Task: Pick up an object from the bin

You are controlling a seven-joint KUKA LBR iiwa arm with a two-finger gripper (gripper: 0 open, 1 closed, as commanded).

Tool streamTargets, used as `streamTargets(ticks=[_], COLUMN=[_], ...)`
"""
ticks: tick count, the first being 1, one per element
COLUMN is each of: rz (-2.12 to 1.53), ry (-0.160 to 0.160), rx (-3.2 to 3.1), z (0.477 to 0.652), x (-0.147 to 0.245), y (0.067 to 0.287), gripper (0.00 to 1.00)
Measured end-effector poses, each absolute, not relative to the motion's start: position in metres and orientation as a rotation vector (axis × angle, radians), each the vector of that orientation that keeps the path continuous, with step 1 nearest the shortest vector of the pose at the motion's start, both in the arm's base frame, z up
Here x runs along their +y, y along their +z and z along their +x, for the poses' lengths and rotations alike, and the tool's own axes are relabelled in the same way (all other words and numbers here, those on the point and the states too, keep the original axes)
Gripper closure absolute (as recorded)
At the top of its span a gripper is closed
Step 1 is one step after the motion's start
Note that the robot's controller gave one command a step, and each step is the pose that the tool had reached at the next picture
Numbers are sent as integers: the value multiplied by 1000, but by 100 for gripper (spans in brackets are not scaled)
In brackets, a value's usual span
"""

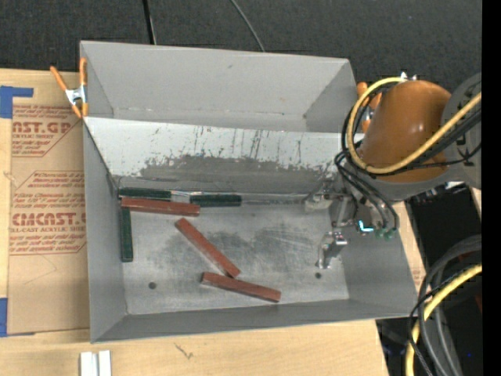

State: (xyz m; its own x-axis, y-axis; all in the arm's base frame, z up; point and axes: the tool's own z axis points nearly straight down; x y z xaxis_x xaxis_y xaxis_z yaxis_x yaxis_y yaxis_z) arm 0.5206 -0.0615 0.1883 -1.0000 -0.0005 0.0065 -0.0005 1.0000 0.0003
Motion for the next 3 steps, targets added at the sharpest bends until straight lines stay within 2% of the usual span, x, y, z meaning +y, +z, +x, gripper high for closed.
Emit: streamTargets(ticks=[1,2,3], rz=[2,58,43], ry=[1,2,1], rx=[-3142,-3148,-3144], z=[522,519,506], x=[-61,-71,-48], y=[192,138,83], gripper=[0,0,0])
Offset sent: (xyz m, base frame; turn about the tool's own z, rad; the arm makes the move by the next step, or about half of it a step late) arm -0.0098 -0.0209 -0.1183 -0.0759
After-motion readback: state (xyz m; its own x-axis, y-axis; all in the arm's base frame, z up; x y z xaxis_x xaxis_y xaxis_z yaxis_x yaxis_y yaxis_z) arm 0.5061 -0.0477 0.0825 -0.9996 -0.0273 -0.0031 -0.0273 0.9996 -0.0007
